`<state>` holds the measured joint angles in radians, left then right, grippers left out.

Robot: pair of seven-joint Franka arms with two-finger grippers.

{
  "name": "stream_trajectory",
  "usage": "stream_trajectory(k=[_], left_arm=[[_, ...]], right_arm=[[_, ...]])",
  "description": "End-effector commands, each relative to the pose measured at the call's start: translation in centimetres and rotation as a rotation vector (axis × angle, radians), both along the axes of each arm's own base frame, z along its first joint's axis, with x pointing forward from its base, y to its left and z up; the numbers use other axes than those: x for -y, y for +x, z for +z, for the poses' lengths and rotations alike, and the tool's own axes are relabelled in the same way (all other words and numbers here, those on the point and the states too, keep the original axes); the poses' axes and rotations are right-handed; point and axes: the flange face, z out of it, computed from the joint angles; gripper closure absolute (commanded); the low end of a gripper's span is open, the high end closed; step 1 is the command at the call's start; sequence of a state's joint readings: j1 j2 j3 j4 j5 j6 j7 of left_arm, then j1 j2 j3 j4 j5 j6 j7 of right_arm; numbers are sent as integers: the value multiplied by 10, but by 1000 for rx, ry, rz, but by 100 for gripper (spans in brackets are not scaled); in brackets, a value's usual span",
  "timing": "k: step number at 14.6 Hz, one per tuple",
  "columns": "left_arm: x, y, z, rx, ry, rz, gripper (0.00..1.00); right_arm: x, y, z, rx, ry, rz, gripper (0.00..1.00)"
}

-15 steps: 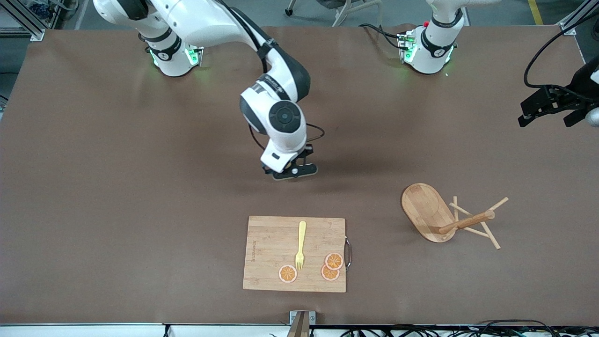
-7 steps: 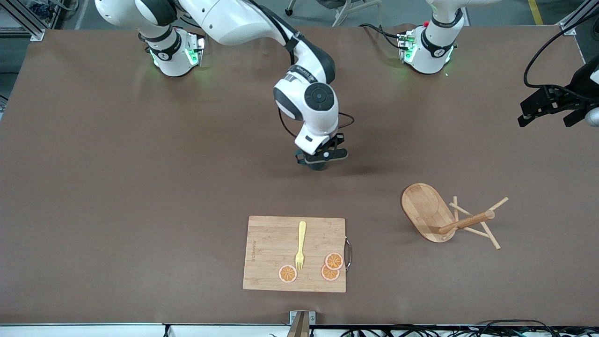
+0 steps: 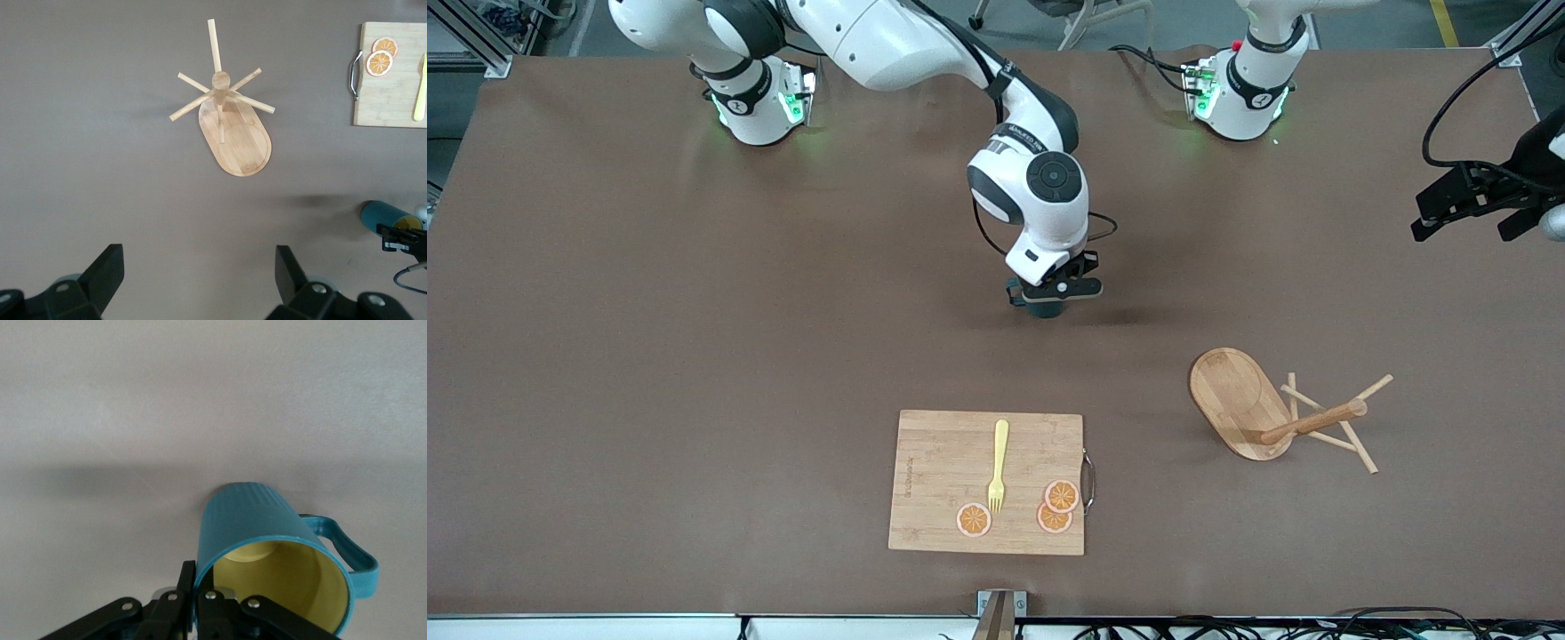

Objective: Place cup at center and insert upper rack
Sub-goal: 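Carry the held mug with the right gripper toward the table center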

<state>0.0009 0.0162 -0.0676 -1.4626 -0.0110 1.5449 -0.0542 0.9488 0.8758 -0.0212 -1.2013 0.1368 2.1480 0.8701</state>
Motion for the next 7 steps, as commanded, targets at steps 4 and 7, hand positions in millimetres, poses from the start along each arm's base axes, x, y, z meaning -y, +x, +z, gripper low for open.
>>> stream_trajectory(k=[4, 7], left_arm=[[-1, 0, 3, 10, 7, 3, 0], [0, 1, 2, 8, 9, 0, 0]], right_arm=[[-3, 1, -5, -15, -1, -54, 98], [0, 5, -3, -15, 0, -60, 44]])
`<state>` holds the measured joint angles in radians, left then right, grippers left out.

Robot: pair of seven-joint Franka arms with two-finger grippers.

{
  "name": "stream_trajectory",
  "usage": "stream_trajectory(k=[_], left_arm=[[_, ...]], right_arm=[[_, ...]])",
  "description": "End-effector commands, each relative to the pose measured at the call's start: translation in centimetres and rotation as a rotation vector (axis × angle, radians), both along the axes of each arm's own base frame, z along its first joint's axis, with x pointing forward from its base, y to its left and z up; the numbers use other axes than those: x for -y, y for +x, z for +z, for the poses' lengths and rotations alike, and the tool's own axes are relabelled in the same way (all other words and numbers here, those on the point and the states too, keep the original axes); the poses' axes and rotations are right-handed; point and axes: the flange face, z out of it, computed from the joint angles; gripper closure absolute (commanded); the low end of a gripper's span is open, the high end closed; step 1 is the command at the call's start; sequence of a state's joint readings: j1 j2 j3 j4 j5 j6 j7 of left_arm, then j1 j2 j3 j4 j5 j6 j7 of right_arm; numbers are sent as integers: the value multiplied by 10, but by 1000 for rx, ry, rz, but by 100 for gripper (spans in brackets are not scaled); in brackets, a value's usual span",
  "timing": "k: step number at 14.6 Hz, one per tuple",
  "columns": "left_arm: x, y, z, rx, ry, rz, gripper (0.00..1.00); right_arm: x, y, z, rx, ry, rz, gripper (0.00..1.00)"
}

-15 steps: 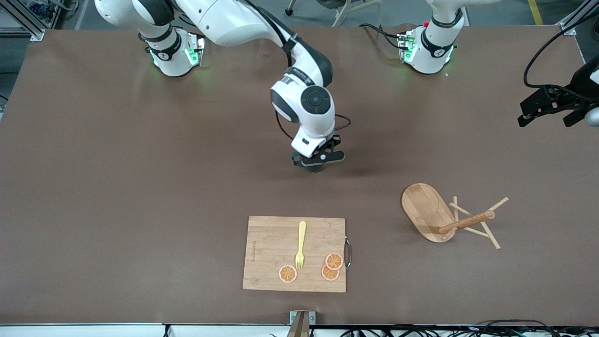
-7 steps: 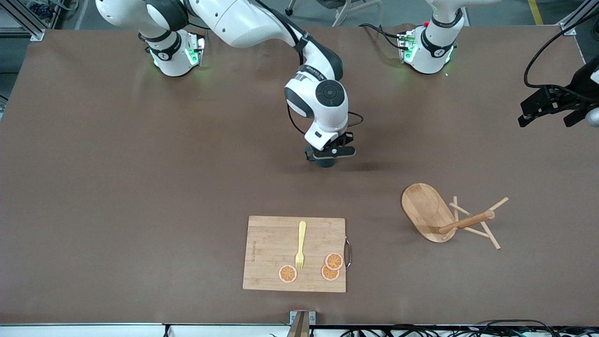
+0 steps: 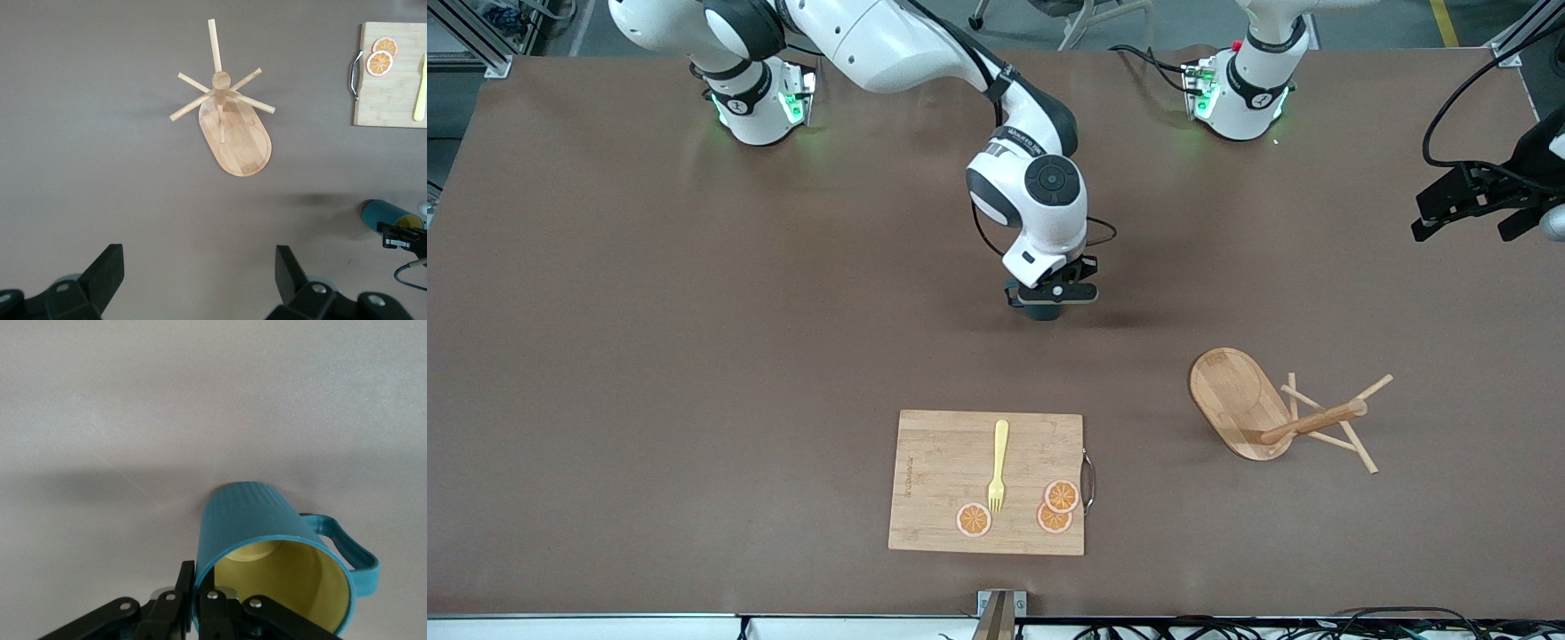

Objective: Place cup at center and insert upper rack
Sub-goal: 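Carry the held mug with the right gripper toward the table center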

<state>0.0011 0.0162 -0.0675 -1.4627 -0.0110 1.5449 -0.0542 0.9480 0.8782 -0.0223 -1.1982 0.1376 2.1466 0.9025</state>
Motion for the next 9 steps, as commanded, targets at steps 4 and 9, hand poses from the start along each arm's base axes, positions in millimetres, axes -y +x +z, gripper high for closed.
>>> stream_trajectory(k=[4, 9], left_arm=[[6, 1, 2, 10, 8, -11, 0], [22, 2, 3, 29, 0, -38, 0]], right_arm=[[-2, 4, 3, -3, 12, -28, 15], [-2, 7, 22, 1, 27, -78, 0]])
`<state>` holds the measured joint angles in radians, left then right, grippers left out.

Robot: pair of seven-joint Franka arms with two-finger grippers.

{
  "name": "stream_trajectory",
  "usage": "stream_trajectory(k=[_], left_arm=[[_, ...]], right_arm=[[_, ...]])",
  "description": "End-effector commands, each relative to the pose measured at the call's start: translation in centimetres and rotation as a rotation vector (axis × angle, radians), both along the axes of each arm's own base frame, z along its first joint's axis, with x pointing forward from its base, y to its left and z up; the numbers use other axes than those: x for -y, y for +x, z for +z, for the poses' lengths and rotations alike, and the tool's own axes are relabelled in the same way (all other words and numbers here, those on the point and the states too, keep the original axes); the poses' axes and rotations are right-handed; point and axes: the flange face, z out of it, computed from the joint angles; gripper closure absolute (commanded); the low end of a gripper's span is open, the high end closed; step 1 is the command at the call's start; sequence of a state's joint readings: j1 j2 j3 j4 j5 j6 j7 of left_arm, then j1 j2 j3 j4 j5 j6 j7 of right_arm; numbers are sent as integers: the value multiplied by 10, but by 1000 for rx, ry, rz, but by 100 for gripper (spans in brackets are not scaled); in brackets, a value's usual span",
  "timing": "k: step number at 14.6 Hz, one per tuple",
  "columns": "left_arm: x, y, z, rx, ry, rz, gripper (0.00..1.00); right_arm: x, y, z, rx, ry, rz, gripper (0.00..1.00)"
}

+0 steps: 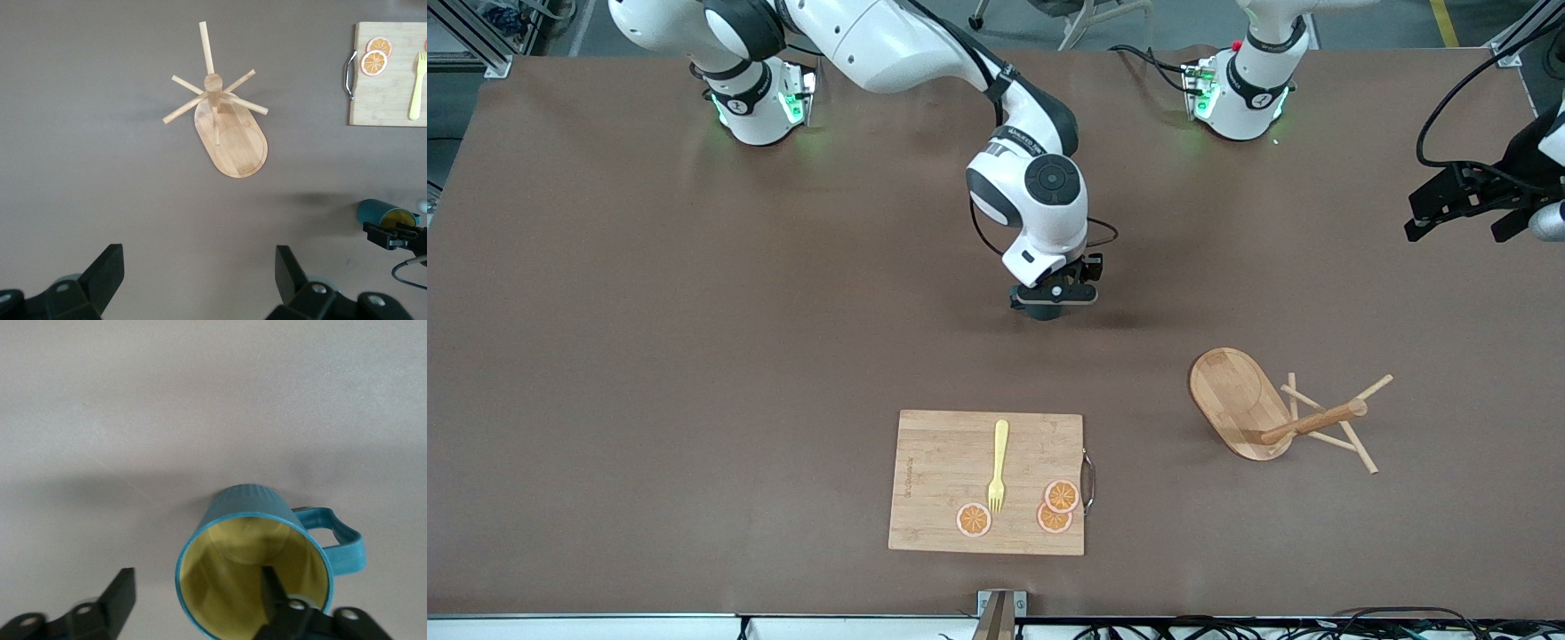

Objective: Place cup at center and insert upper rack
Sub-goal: 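Lower the mug and open the right gripper while the left gripper approaches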

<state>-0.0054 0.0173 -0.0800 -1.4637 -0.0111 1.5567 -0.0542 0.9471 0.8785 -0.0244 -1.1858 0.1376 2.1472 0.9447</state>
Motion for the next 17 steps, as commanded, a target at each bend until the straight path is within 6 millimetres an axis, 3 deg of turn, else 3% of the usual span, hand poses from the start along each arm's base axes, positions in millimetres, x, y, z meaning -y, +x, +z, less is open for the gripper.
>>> stream_trajectory(k=[1, 2, 4, 6, 7, 8, 11, 13, 15, 17], left_arm=[[22, 0, 4, 21, 0, -39, 0], [40, -2, 3, 20, -1, -68, 0], [58, -3, 0, 21, -5, -99, 0], [69, 0, -4, 22, -8, -117, 0], [71, 0, -4, 25, -11, -111, 0], [82, -3, -5, 22, -13, -99, 0], [127, -7, -17, 6, -25, -65, 0], [160, -12, -28, -9, -30, -6, 0], [187, -20, -33, -21, -34, 75, 0], [214, -27, -43, -39, -35, 145, 0]], right_arm=[[0, 5, 26, -3, 25, -47, 0], [3, 4, 33, -19, 2, -45, 0], [17, 19, 92, -27, -9, -54, 0], [61, 48, 153, -38, -31, -67, 0], [94, 66, 191, -32, -25, -62, 0], [139, 91, 221, -39, -29, -72, 0], [264, 151, 264, -38, -52, -60, 0], [360, 184, 281, -50, -62, -57, 0], [444, 205, 286, -61, -75, -55, 0], [533, 213, 309, -25, -82, -42, 0]])
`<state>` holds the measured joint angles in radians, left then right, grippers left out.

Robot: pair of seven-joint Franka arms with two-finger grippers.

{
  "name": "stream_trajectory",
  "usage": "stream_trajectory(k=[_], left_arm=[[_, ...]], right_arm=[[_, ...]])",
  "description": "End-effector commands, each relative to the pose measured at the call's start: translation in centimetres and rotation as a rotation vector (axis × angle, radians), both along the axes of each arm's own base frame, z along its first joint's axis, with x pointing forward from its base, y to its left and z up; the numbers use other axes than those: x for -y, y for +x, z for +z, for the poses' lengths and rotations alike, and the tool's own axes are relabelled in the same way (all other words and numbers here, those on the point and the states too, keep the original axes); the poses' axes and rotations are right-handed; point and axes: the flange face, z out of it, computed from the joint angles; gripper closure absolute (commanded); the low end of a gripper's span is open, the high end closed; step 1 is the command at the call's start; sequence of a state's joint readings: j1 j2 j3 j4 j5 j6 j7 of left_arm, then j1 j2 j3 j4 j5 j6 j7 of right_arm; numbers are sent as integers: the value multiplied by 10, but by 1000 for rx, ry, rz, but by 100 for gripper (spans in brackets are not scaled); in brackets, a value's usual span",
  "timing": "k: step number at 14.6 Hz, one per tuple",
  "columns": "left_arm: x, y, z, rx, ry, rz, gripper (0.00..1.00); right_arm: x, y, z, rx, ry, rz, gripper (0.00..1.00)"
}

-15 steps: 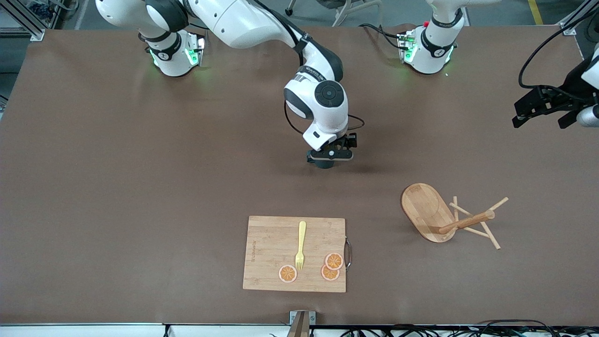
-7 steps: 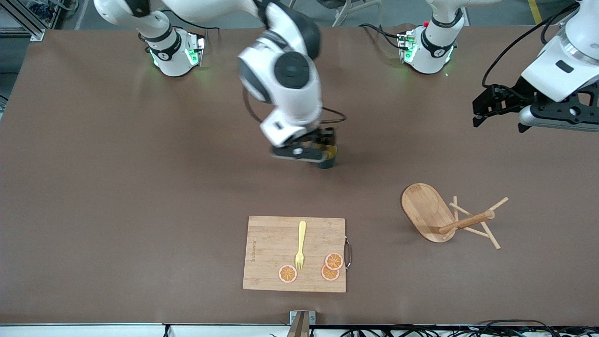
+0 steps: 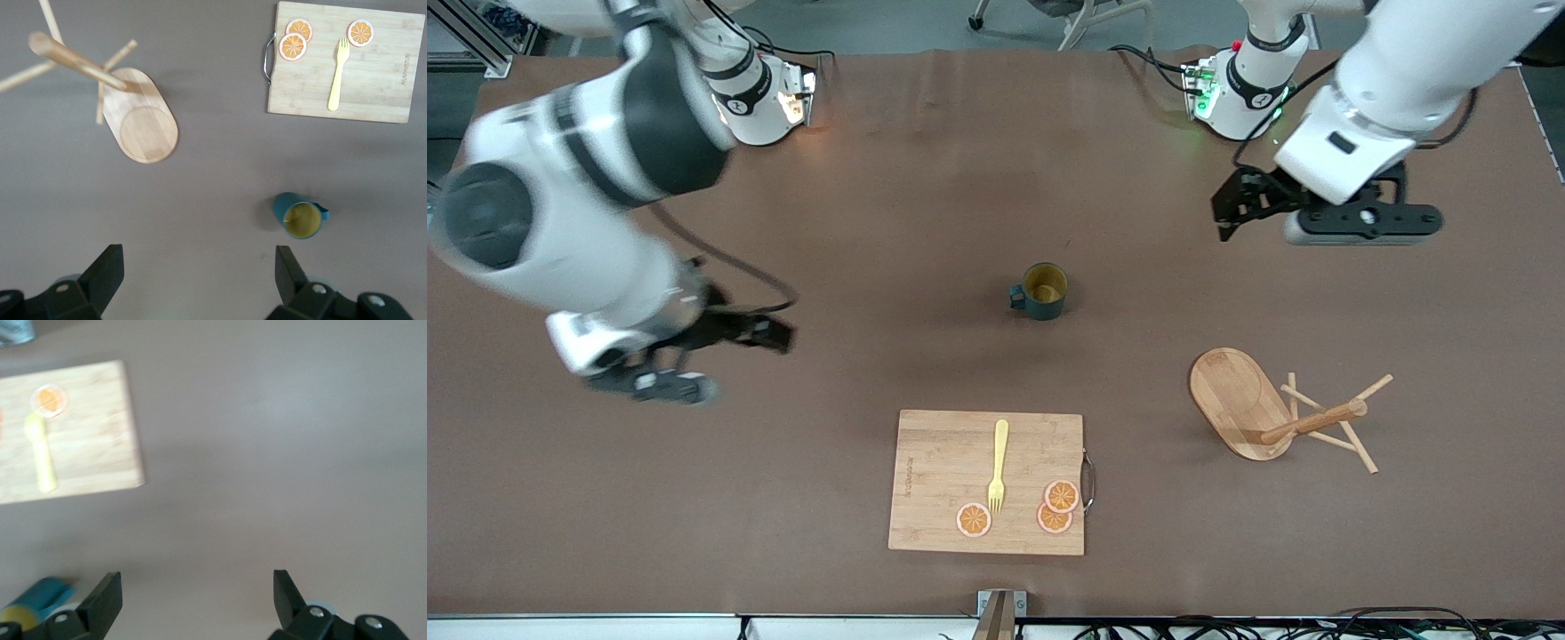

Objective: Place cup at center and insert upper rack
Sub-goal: 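Retract the right arm while the left gripper moves above the mug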

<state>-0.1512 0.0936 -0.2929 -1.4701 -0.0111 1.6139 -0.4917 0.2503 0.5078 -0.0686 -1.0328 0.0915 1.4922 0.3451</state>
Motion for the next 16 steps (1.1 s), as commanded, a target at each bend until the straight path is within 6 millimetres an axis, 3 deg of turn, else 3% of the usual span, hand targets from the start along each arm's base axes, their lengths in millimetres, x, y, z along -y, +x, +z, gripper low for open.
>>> stream_trajectory(k=[1, 2, 3, 6, 9, 12, 16], left_arm=[[30, -9, -9, -7, 11, 93, 0], [46, -13, -19, -19, 14, 115, 0], [62, -20, -25, -17, 9, 141, 0], [112, -44, -58, 25, 69, 195, 0], [163, -67, -96, 35, 137, 278, 0], [208, -89, -133, 67, 182, 344, 0], [263, -122, -204, 151, 272, 424, 0]], right_arm=[[95, -3, 24, 23, 1, 46, 0], [127, -3, 29, 33, 3, 66, 0], [145, -7, 39, 49, 4, 92, 0], [185, -25, 71, 97, 3, 136, 0], [187, -54, 82, 132, -16, 134, 0], [186, -63, 85, 144, -17, 133, 0], [186, -79, 81, 130, -15, 135, 0]])
